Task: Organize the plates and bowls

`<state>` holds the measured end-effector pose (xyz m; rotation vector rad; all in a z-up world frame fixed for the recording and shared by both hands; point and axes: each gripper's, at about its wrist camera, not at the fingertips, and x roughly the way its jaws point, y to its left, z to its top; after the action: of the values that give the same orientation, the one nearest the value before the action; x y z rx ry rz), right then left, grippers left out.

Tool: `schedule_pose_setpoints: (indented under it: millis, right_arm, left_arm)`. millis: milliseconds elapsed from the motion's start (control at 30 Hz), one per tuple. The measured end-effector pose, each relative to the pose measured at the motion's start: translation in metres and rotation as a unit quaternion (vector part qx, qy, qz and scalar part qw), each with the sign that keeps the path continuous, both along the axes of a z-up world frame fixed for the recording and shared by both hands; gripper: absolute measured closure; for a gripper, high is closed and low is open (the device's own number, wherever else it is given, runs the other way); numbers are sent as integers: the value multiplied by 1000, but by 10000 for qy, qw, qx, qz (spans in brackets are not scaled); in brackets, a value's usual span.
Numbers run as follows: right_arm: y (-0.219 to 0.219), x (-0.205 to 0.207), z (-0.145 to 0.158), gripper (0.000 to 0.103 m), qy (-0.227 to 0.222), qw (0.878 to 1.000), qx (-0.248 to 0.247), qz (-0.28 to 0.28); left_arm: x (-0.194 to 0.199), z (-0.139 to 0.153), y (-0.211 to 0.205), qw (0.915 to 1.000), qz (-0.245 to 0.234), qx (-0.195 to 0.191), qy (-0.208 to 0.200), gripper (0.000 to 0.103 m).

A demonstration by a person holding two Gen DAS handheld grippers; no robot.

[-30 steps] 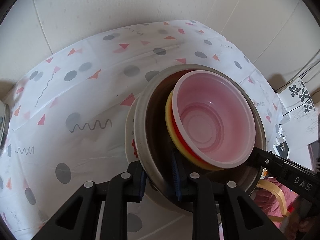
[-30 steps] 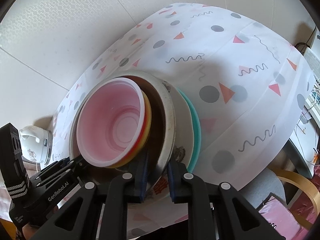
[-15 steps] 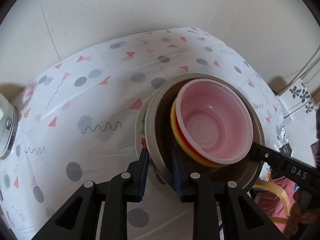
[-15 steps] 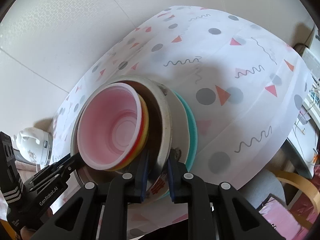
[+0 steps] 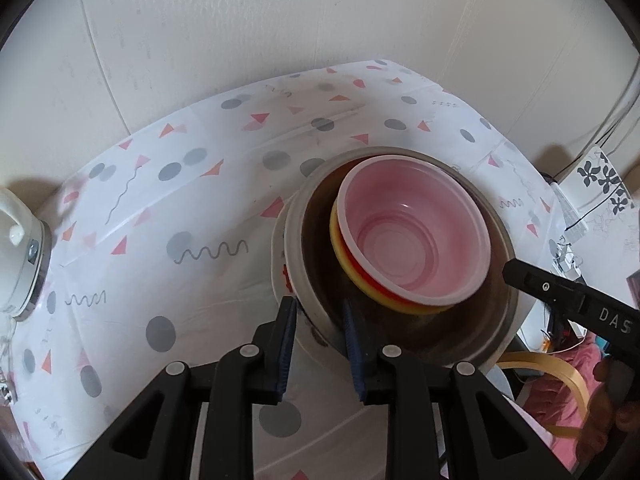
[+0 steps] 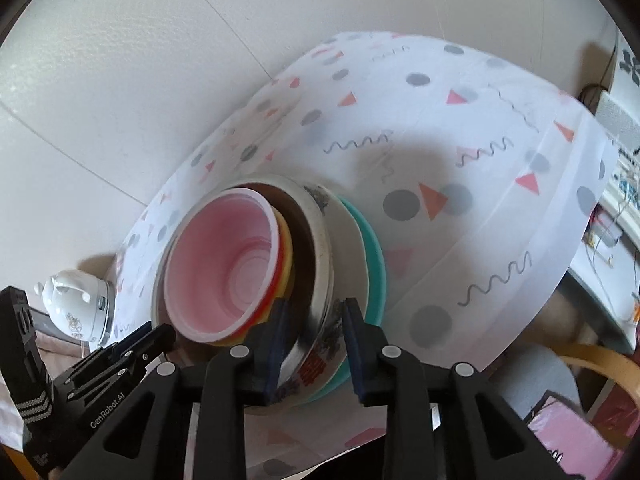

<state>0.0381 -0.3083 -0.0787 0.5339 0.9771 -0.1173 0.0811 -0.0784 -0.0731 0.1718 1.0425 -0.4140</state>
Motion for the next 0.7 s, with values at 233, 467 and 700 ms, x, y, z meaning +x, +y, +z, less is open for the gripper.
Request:
schedule_pose_setpoints:
  millis: [233, 467, 700]
  right_arm:
    - [16, -16, 17, 72, -266, 9985, -447, 143]
    - [44, -36, 23, 67, -521, 9941, -833, 467]
    - [66, -52, 15, 65, -571, 9911, -1005, 655]
  left_arm:
    - [-15, 8, 15, 9997, 159, -75, -142, 41]
    - [-28, 8, 37, 9992, 364, -129, -77, 26]
    - [-40, 11, 55, 9978, 630, -33, -214, 16]
